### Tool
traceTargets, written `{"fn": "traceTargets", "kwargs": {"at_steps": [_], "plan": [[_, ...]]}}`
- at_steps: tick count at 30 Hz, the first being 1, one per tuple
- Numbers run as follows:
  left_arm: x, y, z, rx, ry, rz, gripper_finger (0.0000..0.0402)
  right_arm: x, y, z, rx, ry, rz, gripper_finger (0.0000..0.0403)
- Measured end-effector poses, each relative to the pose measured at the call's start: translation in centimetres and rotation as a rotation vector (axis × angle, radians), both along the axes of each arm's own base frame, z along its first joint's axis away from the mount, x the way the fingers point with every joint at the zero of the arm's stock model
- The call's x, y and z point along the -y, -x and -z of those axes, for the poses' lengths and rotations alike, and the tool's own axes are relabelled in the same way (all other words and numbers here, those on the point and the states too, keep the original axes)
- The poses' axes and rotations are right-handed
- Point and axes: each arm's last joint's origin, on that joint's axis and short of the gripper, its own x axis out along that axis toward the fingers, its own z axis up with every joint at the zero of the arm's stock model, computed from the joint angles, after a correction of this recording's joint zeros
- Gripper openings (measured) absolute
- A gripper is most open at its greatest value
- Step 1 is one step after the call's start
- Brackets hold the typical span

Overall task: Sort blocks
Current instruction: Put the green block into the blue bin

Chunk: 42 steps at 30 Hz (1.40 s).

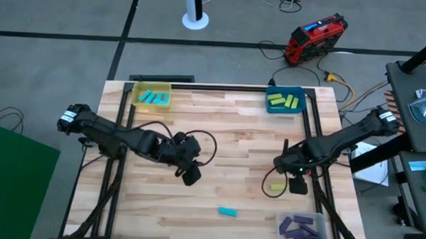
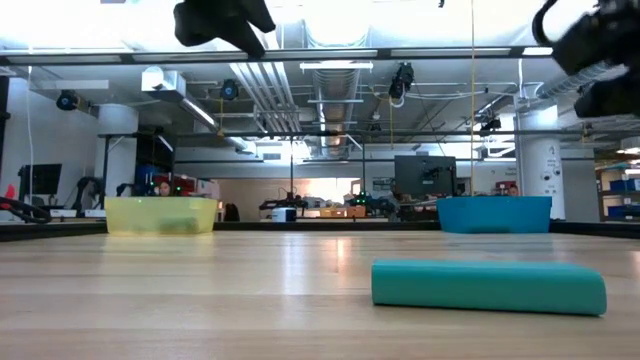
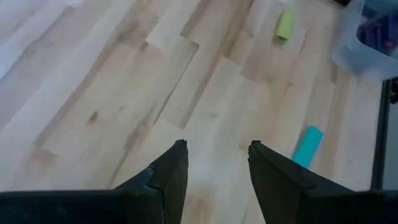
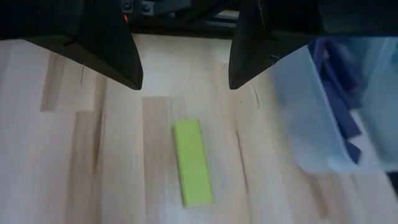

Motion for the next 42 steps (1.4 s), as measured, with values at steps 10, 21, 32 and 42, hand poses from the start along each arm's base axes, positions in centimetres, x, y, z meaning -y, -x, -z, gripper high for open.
{"fn": "traceTargets", "kwargs": {"at_steps": [10,21,32,42], "plan": [[-1.3,-0.4,-0.1,-0.002,-0.048,0.011,0.0147,1.1,-0.1,-0.2,0.066,0.03,0.059,0.0231],[-1.4,-0.4,-0.1,-0.005,-0.056,0.02,0.0147,-2.1,-4.0,4.2,0.129,0.052,-0.051,0.0231],[-1.4,-0.4,0.0,-0.012,-0.067,0.031,0.0147,-2.4,-4.6,7.4,0.078,0.069,-0.124,0.0231],[-1.4,-0.4,0.0,-0.017,-0.079,0.043,0.0147,-2.2,-4.7,10.6,0.038,0.115,-0.135,0.0189]]}}
